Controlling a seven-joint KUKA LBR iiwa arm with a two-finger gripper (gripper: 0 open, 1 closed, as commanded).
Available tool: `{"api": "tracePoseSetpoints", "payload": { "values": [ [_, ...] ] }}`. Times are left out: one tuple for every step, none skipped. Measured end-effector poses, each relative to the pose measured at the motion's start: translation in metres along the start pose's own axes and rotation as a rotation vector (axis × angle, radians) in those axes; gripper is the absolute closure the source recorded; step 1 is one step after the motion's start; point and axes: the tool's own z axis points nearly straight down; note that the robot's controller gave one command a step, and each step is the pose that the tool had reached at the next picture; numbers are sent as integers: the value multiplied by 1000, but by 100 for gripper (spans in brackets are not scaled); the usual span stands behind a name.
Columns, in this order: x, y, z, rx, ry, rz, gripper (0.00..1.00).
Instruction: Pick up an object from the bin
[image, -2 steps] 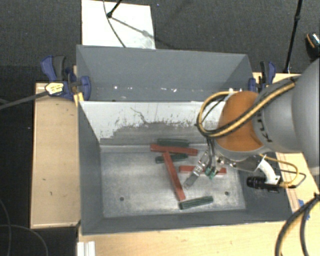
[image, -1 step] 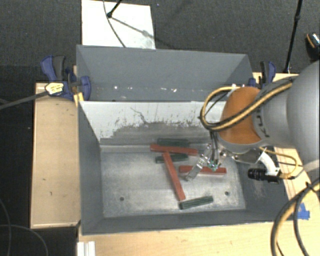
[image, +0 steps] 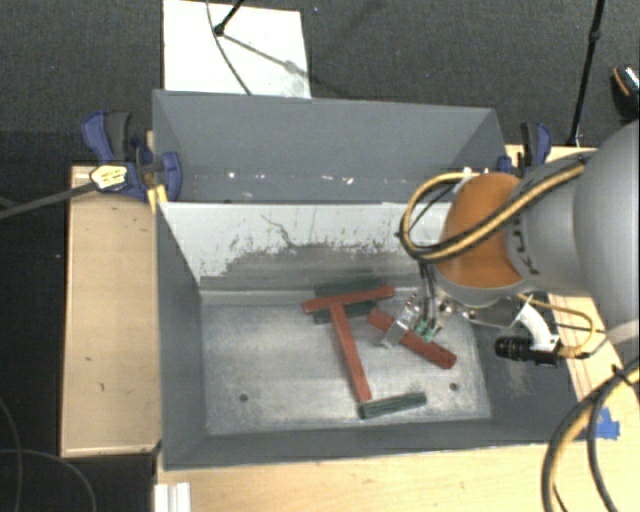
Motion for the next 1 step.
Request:
{"api": "tracePoseSetpoints", "payload": {
  "values": [
    [-2,-17,-157,-4,-6,-59,100]
  ]
}}
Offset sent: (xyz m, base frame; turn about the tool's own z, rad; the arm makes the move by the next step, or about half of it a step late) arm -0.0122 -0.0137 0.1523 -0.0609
